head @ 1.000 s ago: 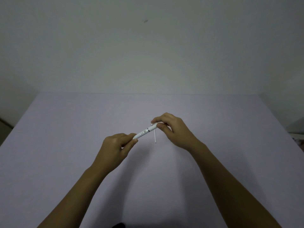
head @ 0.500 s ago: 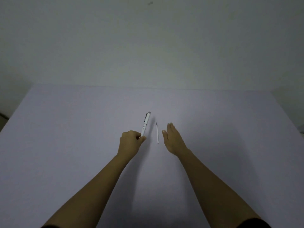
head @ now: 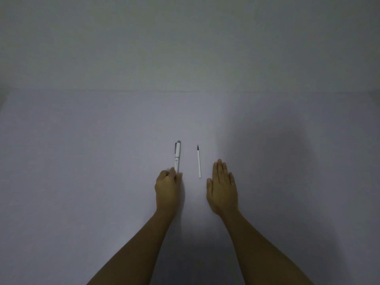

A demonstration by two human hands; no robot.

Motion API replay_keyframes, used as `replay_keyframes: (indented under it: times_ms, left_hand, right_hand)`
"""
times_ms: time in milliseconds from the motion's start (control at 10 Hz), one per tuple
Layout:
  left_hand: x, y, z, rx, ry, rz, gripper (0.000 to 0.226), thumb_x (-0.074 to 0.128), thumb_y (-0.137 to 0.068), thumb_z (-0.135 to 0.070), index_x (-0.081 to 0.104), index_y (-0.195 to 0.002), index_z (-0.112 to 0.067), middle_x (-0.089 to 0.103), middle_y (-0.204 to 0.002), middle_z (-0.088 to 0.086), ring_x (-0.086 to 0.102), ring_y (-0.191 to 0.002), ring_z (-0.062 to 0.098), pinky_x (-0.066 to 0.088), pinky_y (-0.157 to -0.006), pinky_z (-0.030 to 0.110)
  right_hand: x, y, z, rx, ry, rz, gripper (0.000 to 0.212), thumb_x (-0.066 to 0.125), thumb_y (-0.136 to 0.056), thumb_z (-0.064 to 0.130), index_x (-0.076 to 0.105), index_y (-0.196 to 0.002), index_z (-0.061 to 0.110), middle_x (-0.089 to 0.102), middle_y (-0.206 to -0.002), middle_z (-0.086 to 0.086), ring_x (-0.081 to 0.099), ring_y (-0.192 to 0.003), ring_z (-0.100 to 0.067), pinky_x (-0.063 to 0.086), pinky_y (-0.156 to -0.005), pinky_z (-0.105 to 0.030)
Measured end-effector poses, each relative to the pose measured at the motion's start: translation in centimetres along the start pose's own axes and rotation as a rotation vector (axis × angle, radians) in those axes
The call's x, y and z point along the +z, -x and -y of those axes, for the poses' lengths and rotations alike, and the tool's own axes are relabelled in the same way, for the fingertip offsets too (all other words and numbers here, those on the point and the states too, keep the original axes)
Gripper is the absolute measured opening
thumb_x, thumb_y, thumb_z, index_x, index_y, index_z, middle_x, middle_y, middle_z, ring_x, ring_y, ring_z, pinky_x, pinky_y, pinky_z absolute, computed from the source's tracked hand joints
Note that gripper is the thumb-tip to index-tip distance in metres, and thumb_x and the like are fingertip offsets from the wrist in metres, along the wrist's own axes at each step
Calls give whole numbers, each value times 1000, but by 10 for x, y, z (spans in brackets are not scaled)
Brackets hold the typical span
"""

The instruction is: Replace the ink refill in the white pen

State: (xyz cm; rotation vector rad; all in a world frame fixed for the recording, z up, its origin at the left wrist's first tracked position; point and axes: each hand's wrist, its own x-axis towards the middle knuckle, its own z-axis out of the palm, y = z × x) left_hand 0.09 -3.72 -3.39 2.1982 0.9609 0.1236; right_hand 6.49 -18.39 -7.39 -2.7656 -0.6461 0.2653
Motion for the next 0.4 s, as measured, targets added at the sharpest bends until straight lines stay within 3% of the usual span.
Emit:
replay_keyframes:
  times_ms: [100,200,400]
  left_hand:
    - [3,1,-2,-131,214,-22,17,51,-91,-27,60,-86,-13,54,-82,-3,49,-77,17,40,-63,21]
    - [5,2,-3,-228,333,-4,19,56,-90,-27,56,-76,-13,56,-76,0,52,-75,22,42,-59,25]
    - [-7,7,-4,-13,93,-22,26,54,-91,-27,57,-83,-3,51,-82,10,47,-75,23,37,-65,30]
  right_hand:
    - [0,1,-1,-3,18,-9,55,28,-97,26,10,-145,7,12,-157,-11,10,-146,-25,2,-115,-36]
    - [0,2,0,0,5,-26,56,27,-95,26,13,-145,5,15,-156,-13,14,-145,-27,3,-114,-38]
    - [-3,2,-1,14,-33,93,56,25,-99,27,2,-146,7,1,-158,-11,1,-147,-22,-2,-117,-34]
